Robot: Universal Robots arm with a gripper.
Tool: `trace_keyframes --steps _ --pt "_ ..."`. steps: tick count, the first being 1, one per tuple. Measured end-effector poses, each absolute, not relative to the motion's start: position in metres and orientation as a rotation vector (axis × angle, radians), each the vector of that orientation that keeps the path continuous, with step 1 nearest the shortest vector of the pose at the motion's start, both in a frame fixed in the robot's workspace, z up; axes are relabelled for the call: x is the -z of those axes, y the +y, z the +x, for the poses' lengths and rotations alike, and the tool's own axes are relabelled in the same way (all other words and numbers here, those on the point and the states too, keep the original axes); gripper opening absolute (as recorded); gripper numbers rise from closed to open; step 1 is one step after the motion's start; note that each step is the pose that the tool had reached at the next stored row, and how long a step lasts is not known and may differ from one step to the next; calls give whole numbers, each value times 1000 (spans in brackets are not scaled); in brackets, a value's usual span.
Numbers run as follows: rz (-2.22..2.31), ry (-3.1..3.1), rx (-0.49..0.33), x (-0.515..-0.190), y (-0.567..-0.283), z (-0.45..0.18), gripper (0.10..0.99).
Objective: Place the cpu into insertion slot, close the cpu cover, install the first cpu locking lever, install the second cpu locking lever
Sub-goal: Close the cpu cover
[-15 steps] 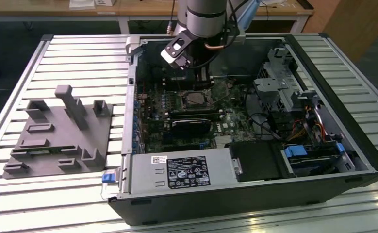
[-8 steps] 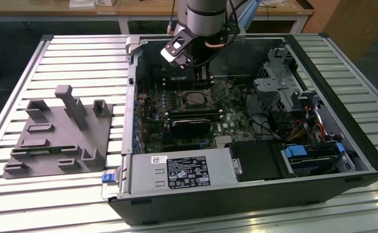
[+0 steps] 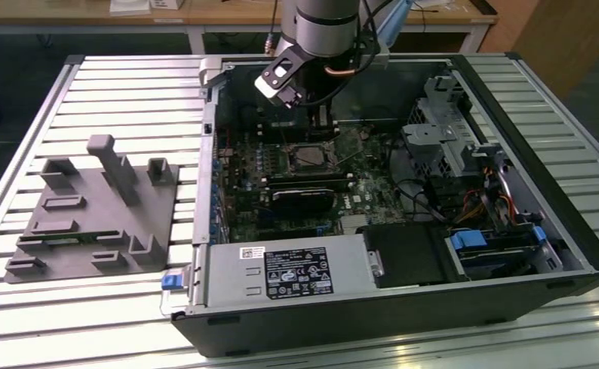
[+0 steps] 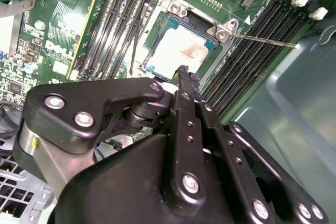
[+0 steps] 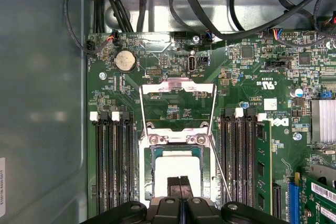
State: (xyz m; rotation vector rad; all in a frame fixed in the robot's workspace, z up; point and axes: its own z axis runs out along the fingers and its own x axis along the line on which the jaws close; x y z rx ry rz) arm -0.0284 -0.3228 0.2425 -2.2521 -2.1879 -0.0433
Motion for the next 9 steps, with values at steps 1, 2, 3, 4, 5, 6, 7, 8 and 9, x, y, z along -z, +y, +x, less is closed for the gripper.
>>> trace_keyframes --steps 1,2,3,4,5,6,7,8,9 --pt "-2252 -2188 43 -243 -323 -28 106" --pt "-2252 -2188 43 -244 -323 -28 106" --pt "-2252 -2188 43 -245 -323 -28 106" --pt "-2252 -2188 43 -246 -323 -28 106" --pt "-2252 -2188 43 -247 -323 -28 106" --pt "-2252 -2188 43 -248 -323 -28 106" --pt "-2252 -2188 43 -249 -323 -28 106" --pt "-2252 -2188 43 -250 -323 -28 106" --pt "-2252 -2188 43 -251 -323 -28 106"
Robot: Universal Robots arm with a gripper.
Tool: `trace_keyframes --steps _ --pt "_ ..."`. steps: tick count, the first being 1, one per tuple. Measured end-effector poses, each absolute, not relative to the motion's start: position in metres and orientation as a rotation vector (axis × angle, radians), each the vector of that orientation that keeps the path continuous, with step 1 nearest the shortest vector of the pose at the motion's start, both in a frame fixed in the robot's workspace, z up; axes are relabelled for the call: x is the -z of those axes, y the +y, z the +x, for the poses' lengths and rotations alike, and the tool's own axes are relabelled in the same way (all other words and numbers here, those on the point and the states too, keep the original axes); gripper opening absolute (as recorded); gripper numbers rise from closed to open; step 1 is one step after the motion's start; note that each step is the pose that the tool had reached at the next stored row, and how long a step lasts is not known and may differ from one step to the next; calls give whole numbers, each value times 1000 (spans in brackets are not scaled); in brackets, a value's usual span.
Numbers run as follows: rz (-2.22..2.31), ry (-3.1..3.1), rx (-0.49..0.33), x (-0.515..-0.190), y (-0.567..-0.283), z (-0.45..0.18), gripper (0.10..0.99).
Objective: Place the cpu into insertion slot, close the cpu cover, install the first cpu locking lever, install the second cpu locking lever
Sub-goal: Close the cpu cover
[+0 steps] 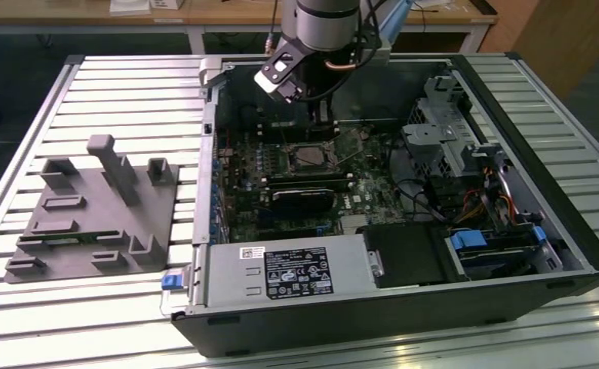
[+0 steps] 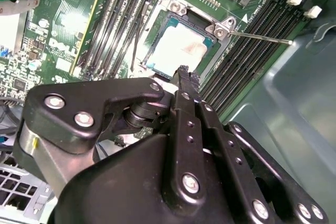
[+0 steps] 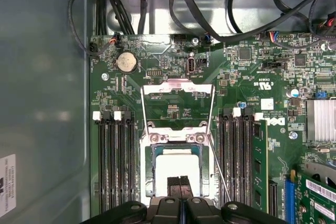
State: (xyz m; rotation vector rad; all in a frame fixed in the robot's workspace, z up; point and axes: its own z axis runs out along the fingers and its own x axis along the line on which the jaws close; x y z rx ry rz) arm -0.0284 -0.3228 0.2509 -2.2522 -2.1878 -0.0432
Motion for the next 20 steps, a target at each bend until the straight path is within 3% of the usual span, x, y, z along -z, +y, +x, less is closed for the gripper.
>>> trace_keyframes --steps 20 --pt "-2252 -2188 43 -262 -323 -26 106"
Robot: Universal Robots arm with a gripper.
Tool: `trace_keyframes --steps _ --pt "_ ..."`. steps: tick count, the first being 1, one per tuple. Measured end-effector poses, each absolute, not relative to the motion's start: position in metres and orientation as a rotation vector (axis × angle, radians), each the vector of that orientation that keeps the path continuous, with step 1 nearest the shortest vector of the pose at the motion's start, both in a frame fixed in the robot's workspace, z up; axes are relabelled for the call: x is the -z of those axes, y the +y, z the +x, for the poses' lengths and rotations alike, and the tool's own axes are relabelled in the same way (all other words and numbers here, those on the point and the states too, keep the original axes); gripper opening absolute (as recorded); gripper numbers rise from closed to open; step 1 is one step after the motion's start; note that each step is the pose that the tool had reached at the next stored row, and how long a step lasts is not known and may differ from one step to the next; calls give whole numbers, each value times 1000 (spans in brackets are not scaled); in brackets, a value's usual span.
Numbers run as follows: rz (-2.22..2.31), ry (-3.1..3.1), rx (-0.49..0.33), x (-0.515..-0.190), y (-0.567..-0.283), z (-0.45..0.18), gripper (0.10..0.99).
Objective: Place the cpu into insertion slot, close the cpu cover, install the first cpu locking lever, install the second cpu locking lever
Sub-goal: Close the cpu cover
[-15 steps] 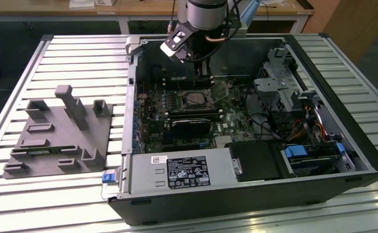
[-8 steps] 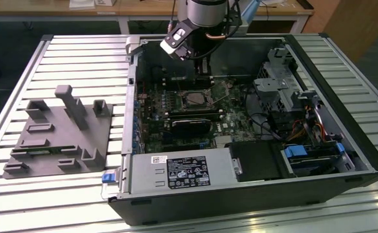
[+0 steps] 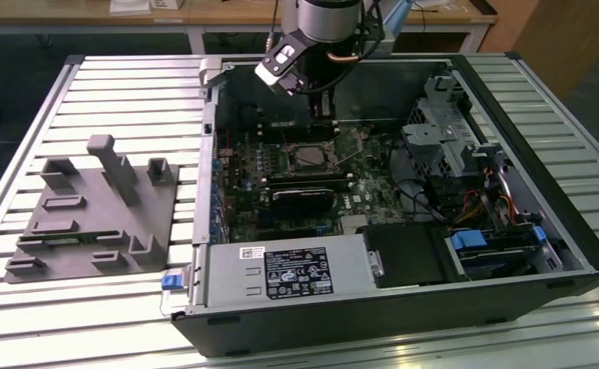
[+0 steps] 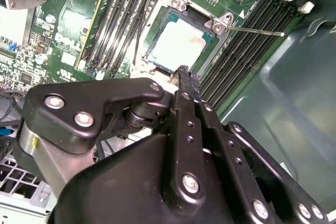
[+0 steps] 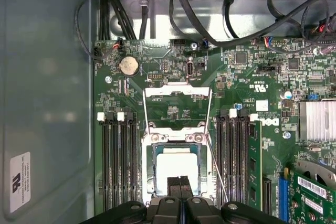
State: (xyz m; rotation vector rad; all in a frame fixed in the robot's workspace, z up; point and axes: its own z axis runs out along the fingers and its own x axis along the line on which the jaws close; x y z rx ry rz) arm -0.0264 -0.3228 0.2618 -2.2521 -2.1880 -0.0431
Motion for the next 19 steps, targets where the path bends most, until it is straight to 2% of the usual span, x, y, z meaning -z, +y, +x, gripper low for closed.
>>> trace_keyframes --steps 19 --pt "-2252 -2188 43 -262 -323 5 106"
